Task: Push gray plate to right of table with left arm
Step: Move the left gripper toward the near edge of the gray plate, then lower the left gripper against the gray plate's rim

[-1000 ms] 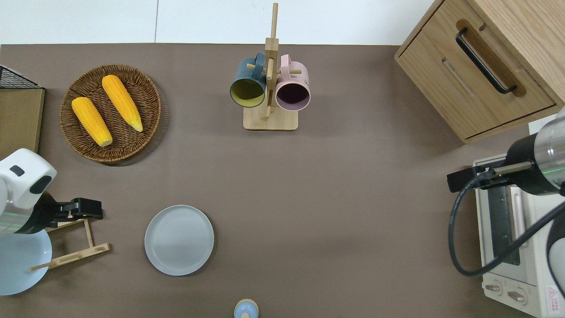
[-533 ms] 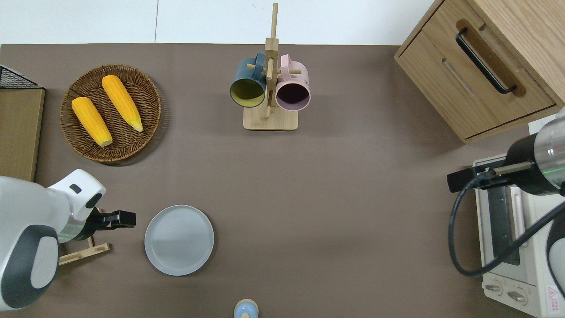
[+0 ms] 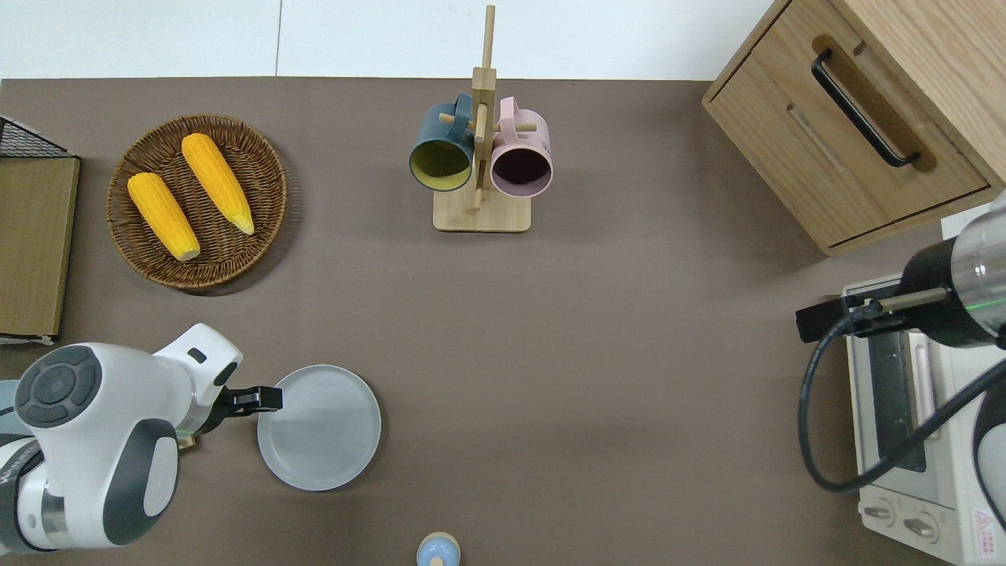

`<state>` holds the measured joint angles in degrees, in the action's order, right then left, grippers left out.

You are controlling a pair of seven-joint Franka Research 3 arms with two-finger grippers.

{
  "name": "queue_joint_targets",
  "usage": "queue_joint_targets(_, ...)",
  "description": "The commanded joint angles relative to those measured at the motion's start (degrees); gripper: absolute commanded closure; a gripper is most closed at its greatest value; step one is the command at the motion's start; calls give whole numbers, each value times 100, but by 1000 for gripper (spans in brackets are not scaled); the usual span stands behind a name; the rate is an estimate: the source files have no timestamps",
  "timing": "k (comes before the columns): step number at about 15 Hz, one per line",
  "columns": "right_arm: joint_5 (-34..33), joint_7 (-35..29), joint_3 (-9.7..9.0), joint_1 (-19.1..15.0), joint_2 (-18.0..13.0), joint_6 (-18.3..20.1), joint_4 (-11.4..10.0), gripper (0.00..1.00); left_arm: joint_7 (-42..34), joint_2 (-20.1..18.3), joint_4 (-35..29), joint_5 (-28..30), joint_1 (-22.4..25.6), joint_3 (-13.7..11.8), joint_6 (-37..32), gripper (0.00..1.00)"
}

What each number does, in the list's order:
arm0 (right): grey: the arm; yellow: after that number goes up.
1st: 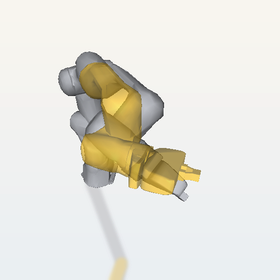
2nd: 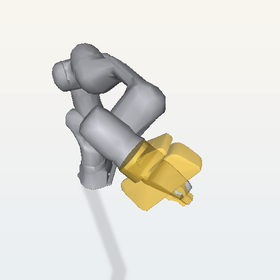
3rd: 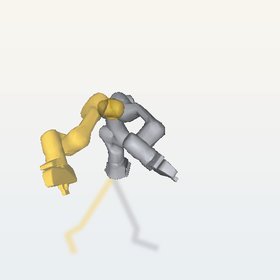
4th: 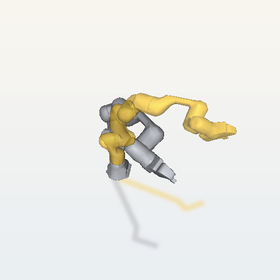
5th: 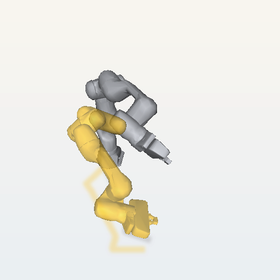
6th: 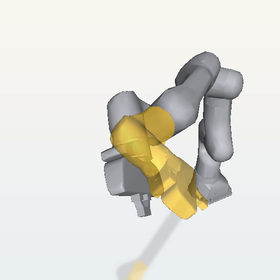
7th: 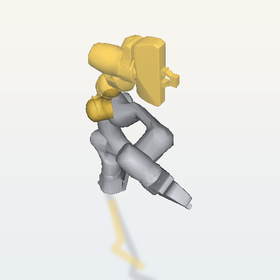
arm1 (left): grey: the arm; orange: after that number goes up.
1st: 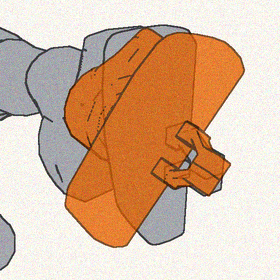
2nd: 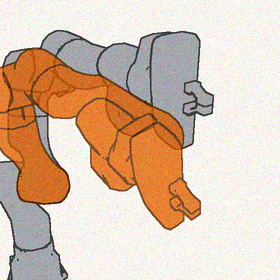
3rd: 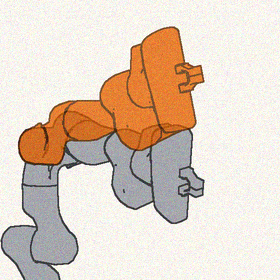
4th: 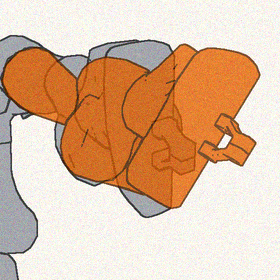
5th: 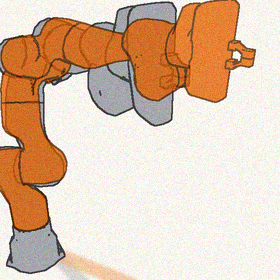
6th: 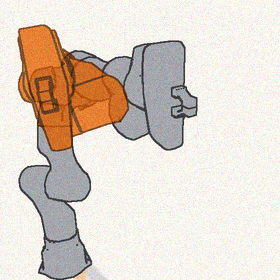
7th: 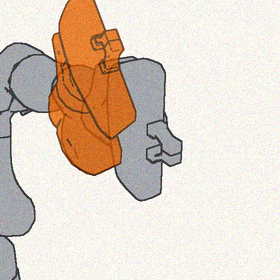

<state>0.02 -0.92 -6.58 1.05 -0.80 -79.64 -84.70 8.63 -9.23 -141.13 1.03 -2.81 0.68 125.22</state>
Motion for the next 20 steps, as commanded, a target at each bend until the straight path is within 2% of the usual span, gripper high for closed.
queue_joint_targets(1, 25, -75, -98, -113, -17, 89, 50, 17, 156, 404, -117, 56, -70, 117, 485, 9)
queue_joint_targets(5, 33, -75, -89, -113, -17, 89, 50, 17, 156, 580, -117, 64, -70, 117, 565, 27)
queue_joint_targets(6, 25, -75, -98, -113, -17, 89, 50, 17, 148, 633, -117, 64, -61, 117, 600, 50)
queue_joint_targets(7, 24, -75, -89, -113, -17, 89, 50, 17, 139, 677, -117, 64, -61, 117, 661, 119)
queue_joint_targets(8, 33, -75, -98, -113, -17, 89, 50, 17, 139, 712, -117, 64, -61, 117, 688, 294)
queue_joint_targets(10, 33, -75, -89, -113, -17, 89, 50, 17, 147, 695, -108, 64, -53, 117, 680, 522)
queue_joint_targets(12, 24, -75, -89, -113, -17, 89, 50, 17, 69, 660, -82, 64, -9, 91, 609, 850)
queue_joint_targets(13, 33, -75, -89, -113, -17, 89, 50, 17, 60, 660, -82, 64, 0, 90, 592, 981)
queue_joint_targets(20, 33, -75, -98, -113, -17, 89, 50, 17, 60, 704, -81, 56, 0, 90, 653, 1000)
